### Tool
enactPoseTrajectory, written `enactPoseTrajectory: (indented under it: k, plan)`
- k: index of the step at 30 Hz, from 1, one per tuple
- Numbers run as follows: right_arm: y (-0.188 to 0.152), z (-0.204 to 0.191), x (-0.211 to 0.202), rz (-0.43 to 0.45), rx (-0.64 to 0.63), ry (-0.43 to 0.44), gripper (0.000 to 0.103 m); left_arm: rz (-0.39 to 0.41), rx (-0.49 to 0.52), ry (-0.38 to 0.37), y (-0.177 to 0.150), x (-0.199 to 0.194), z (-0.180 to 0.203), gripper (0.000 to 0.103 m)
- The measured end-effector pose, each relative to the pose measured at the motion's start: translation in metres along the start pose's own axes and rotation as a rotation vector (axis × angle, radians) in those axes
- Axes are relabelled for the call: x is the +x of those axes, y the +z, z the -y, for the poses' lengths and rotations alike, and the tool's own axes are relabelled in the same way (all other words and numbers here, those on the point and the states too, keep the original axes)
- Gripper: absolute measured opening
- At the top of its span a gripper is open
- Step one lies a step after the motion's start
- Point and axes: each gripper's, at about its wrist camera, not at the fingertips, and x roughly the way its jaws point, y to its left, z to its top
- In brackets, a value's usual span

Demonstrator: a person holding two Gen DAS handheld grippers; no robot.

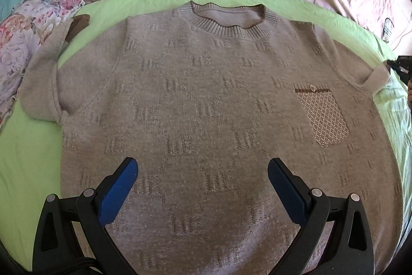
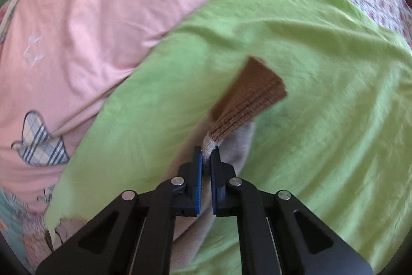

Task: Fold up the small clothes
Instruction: 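Carry the sleeve across the sweater body with the right tool and release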

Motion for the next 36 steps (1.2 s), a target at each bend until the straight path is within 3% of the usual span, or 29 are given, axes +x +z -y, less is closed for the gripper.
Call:
enactPoseTrajectory:
  k: [7,12,15,18,24,30,31,32,34,36]
  plan:
    - [-0.066,-0.120,-0.020,-0.113,-0.305,0.271,0.006,0.009,-0.052,-0.042,-0.002,-0.008,-0.018,0.101]
    - [-0.143,-0.216,-0.028,-0.254,-0.486,0.488,0.006,0.013,-0.100,-0.111,-0.005,-0.020,-0.038,0.101]
    - [-0.193,-0.264,-0.032,-0.344,-0.519,0.622,0.006,0.010,-0.135,-0.164,-0.010,-0.024,-0.053,0.101]
    - [-0.241,-0.302,-0.029,-0.426,-0.535,0.696,0.006,0.002,-0.176,-0.210,-0.014,-0.024,-0.069,0.101]
    - [-0.323,-0.356,-0.007,-0.585,-0.551,0.770,0.006,-0.004,-0.263,-0.281,-0.026,-0.022,-0.102,0.101]
    - [-0.373,-0.380,0.011,-0.666,-0.585,0.733,0.009,-0.002,-0.310,-0.348,-0.023,-0.013,-0.119,0.101]
    - [-0.376,-0.377,0.015,-0.684,-0.568,0.717,0.015,-0.006,-0.313,-0.367,-0.018,-0.007,-0.119,0.101]
    - [-0.376,-0.373,0.017,-0.698,-0.547,0.716,0.028,-0.009,-0.315,-0.384,-0.012,-0.003,-0.118,0.101]
    - [-0.372,-0.360,0.011,-0.668,-0.519,0.706,0.041,-0.023,-0.319,-0.404,0.000,0.010,-0.115,0.101]
    - [-0.360,-0.343,0.000,-0.620,-0.488,0.713,0.042,-0.033,-0.322,-0.435,0.015,0.024,-0.108,0.101]
